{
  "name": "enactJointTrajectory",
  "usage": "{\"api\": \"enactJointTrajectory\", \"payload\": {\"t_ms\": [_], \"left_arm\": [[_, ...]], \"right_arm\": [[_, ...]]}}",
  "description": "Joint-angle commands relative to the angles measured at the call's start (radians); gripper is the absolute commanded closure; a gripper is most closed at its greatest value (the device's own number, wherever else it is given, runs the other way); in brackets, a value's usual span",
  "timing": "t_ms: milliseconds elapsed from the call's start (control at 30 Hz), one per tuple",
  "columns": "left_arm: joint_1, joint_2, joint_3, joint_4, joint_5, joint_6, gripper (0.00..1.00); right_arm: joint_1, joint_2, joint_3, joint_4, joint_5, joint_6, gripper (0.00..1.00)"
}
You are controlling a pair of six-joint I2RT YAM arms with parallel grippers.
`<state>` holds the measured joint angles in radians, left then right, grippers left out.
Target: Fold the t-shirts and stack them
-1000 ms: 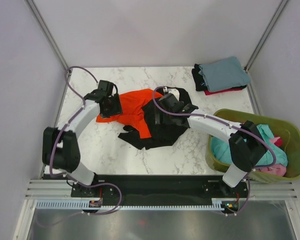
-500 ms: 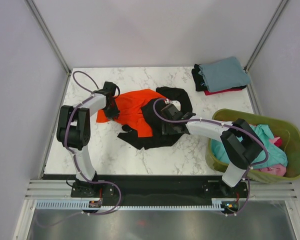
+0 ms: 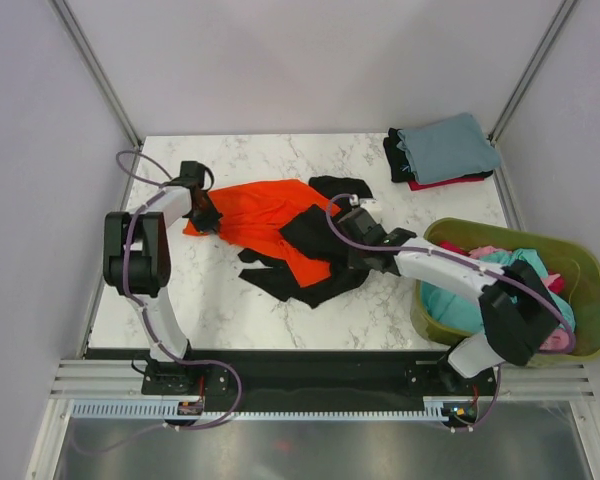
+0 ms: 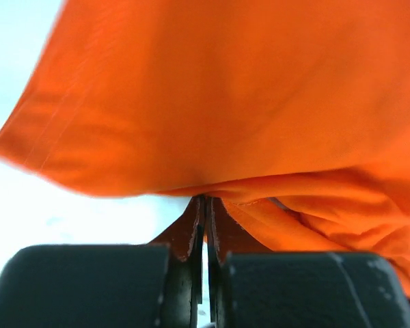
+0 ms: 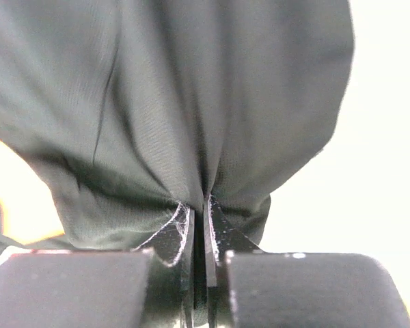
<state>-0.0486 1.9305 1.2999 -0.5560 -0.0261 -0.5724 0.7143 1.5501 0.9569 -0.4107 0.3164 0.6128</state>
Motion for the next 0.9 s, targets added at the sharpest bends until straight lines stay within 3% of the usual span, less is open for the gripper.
{"api": "enactJointTrajectory", "payload": {"t_ms": [0,100,167,367,533,700,733,800,833,867], "left_arm": [[0.108,-0.048,-0.020,0.057,-0.029,-0.046,0.98],[0.133,-0.057,-0.048,0.082,-0.040,-0.053,0.98],[0.142,-0.056,-0.071,0.100,-0.037,-0.066,0.98],[0.164,-0.076,-0.166,0.169,-0.034,-0.090,0.98],[0.197,-0.103,-0.195,0.196,0.006,-0.112,0.98],[0.217,-0.114,-0.198,0.199,0.020,-0.116,0.98],[0.219,-0.113,-0.202,0.200,0.022,-0.116,0.98],[0.220,-0.113,-0.206,0.208,0.020,-0.118,0.98],[0.219,-0.114,-0.217,0.217,0.020,-0.121,0.98],[0.220,-0.117,-0.221,0.222,0.022,-0.121,0.98]], "right_arm": [[-0.055,-0.160,0.081,-0.158,0.118,-0.039,0.89],[-0.107,-0.274,0.101,-0.207,0.089,-0.073,0.81],[-0.131,-0.330,0.120,-0.240,0.085,-0.077,0.97],[-0.243,-0.420,0.244,-0.304,0.062,-0.126,1.00],[-0.355,-0.416,0.448,-0.414,0.082,-0.194,0.83],[-0.395,-0.429,0.612,-0.464,0.047,-0.225,0.77],[-0.398,-0.430,0.620,-0.468,0.030,-0.228,0.70],[-0.398,-0.441,0.612,-0.471,0.001,-0.220,0.85],[-0.400,-0.455,0.605,-0.471,0.012,-0.213,0.98],[-0.401,-0.462,0.599,-0.471,0.032,-0.209,1.00]]}}
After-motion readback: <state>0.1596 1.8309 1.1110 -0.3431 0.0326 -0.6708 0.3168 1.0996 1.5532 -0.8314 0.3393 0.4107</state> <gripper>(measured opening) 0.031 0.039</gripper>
